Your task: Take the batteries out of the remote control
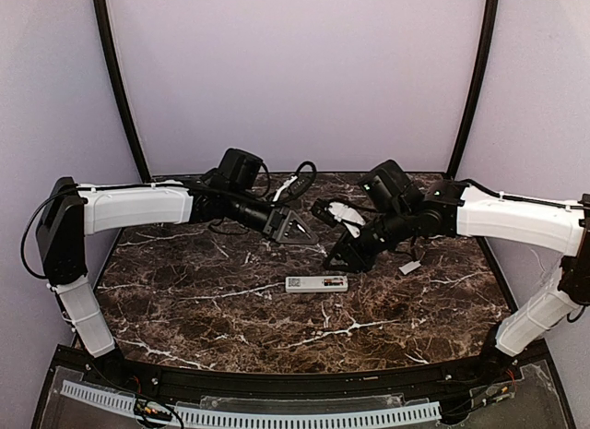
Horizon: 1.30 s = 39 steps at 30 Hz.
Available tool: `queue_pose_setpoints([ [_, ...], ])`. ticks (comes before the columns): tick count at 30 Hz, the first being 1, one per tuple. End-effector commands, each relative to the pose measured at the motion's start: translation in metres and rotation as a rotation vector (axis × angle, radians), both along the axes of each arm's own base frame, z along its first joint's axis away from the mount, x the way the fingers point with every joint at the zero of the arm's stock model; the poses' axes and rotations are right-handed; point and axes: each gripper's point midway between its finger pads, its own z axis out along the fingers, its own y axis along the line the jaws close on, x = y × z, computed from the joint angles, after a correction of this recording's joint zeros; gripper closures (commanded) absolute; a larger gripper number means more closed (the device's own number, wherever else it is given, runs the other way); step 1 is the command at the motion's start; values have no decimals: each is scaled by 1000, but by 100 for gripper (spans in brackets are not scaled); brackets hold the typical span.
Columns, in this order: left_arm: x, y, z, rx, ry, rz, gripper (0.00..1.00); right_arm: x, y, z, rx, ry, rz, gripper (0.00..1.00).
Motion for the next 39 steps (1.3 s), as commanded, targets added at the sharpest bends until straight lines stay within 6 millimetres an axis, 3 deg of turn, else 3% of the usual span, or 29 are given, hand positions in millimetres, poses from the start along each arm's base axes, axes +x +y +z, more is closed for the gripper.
queue_pose_setpoints([
  [1, -6, 3, 1, -4, 8, -8, 100, 18, 5, 9, 32, -28, -104, 50],
  [4, -3, 6, 7, -10, -23, 19, 100, 19, 4, 14, 88, -4, -146, 29],
  [10, 2, 13, 17, -22, -61, 66, 100, 23, 2, 45, 293, 8, -230, 12],
  [14, 5, 17, 25, -40, -74, 92, 100, 21, 0, 68, 452, 19, -267, 11],
  [20, 10, 20, 41, -78, -116, 133, 100, 26, -20, 93, 657, -31, -382, 11],
  [30, 15, 19, 76, -199, -101, 175, 100, 18, -44, 111, 879, -12, -435, 10],
  [39, 19, 11, 92, -290, -69, 175, 100, 11, -37, 114, 945, 53, -383, 13],
])
